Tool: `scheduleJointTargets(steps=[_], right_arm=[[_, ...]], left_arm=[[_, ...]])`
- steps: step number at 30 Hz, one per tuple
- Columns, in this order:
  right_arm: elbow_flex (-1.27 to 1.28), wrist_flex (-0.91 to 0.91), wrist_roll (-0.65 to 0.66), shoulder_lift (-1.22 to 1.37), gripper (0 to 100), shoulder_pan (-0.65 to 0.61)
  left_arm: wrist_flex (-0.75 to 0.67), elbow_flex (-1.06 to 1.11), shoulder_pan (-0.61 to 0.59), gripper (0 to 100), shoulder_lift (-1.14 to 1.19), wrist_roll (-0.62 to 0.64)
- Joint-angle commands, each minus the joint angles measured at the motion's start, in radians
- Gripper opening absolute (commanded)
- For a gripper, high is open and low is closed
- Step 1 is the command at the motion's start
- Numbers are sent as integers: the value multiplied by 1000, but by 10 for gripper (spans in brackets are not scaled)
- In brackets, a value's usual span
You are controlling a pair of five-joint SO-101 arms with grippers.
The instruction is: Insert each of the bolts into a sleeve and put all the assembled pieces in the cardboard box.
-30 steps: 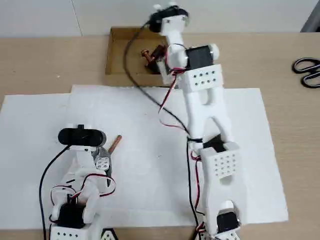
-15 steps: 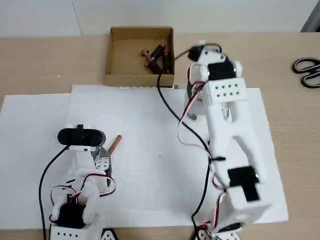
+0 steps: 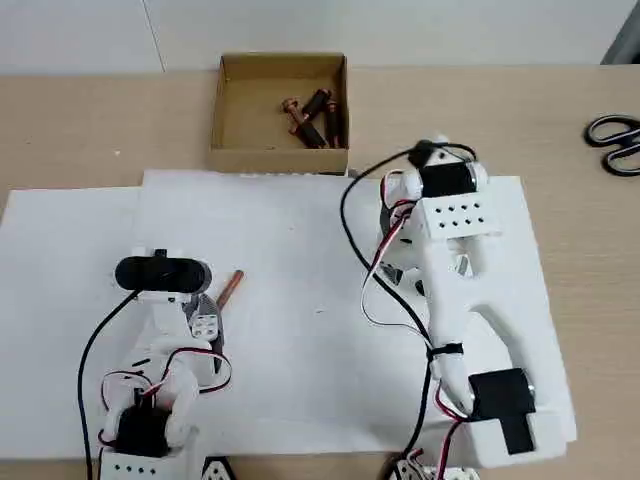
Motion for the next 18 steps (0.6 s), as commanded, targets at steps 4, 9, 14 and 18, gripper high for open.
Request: scheduleJointTargets(steps=[4,9,14,18], right_arm=[[135,-231,-132,-42,251,-1],[229,-360,-138,-42,251,12],[252,-447,-133,-42,251,62],[252,-496,-106,-41,250,101]], left_arm=[[2,-2,8,6,-6,-20],[2,-2,8,6,-6,-20],[2,-4,8,6,-6,-20],[2,-4,8,6,-6,-18]])
